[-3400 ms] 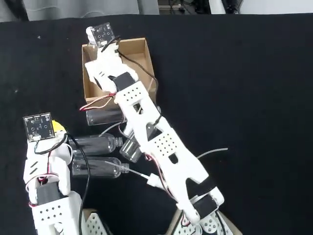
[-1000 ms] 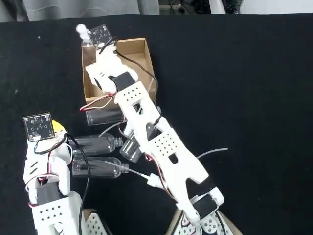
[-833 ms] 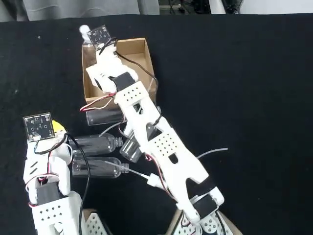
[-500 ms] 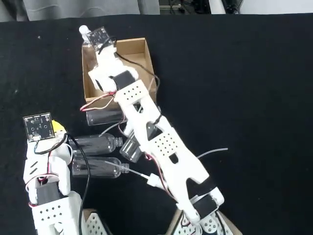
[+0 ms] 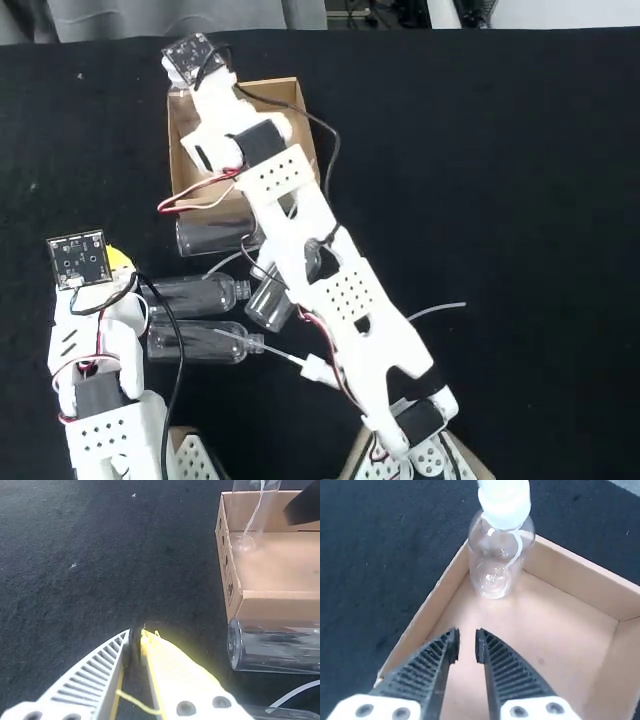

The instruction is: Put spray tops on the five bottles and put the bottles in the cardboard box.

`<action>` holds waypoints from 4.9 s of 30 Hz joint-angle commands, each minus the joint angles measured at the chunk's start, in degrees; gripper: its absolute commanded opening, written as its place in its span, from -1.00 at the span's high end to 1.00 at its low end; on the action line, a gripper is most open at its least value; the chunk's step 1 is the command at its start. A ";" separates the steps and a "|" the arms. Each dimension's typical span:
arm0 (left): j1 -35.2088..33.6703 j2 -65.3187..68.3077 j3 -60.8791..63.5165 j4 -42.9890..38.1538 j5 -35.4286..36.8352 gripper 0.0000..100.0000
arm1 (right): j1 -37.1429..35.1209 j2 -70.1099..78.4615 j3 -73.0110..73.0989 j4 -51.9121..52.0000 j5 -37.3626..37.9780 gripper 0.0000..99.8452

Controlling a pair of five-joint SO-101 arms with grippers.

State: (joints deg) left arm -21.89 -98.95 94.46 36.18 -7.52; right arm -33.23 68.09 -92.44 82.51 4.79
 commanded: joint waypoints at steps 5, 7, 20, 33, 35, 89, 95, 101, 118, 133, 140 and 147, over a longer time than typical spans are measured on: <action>-0.22 -0.53 -0.75 -1.41 -0.18 0.94 | -1.05 -7.60 -3.38 5.19 2.37 0.92; -0.31 -0.53 -0.75 -1.41 -0.18 0.94 | -1.05 -8.31 -3.38 6.95 2.37 0.92; -0.04 -0.53 -0.75 -1.41 -0.18 0.94 | 0.09 -16.66 -3.21 18.73 2.11 0.92; -0.04 -0.53 -0.75 -1.41 -0.18 0.94 | 0.53 -34.77 17.98 18.81 1.76 0.95; -0.04 -0.53 -0.75 -1.41 -0.18 0.94 | 0.44 -39.87 24.84 18.73 1.67 0.95; 0.04 -0.53 1.71 -5.45 -0.18 0.94 | -2.37 -64.22 86.11 8.18 -40.26 0.40; 0.04 -0.53 1.71 -5.45 -0.18 0.94 | -2.37 -64.31 92.70 1.14 -40.53 0.40; 0.04 -0.53 1.71 -5.45 -0.18 0.94 | -2.37 -64.31 95.69 -2.55 -46.15 0.40; 0.04 -0.53 1.71 -5.45 -0.18 0.94 | -2.29 -64.22 104.22 -12.57 -56.44 0.41; 0.04 -0.53 1.71 -5.45 -0.18 0.94 | -2.11 -64.31 107.47 -16.35 -56.35 0.41; 0.04 -0.53 1.71 -5.45 -0.18 0.94 | -2.02 -64.31 107.47 -16.26 -56.18 0.41; 0.04 -0.53 1.71 -5.45 -0.18 0.94 | -2.02 -64.22 107.47 -16.70 -56.44 0.41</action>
State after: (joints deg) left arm -21.89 -98.86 95.96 31.78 -7.52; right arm -34.37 6.73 15.34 66.68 -51.12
